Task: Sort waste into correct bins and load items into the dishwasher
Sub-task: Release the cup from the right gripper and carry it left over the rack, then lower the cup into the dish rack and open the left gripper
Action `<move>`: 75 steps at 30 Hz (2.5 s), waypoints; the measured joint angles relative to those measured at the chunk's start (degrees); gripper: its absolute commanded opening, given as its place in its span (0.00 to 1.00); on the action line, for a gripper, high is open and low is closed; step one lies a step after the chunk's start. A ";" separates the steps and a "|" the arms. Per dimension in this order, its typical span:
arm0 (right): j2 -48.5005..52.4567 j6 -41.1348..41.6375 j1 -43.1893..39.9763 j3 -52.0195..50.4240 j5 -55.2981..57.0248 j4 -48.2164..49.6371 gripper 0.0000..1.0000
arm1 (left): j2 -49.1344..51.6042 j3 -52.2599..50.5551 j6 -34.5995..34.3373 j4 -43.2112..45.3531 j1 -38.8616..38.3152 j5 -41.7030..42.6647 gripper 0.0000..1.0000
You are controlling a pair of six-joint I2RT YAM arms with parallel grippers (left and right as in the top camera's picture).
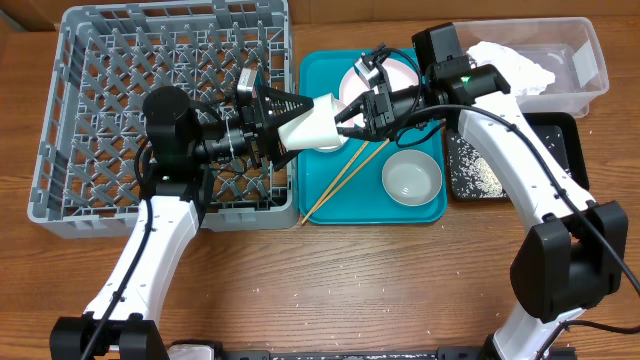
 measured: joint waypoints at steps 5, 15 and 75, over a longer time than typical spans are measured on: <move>0.00 -1.70 0.00 0.00 1.84 -0.44 0.04 | 0.00 0.00 0.00 0.00 0.00 0.52 0.91; 0.00 -2.03 -0.31 0.00 -0.11 -0.59 0.25 | 0.37 -0.07 0.74 0.02 0.04 1.92 0.41; -0.07 -4.09 -7.06 -0.26 34.49 -17.99 0.93 | 28.74 45.53 62.25 -103.01 -9.14 -71.47 0.94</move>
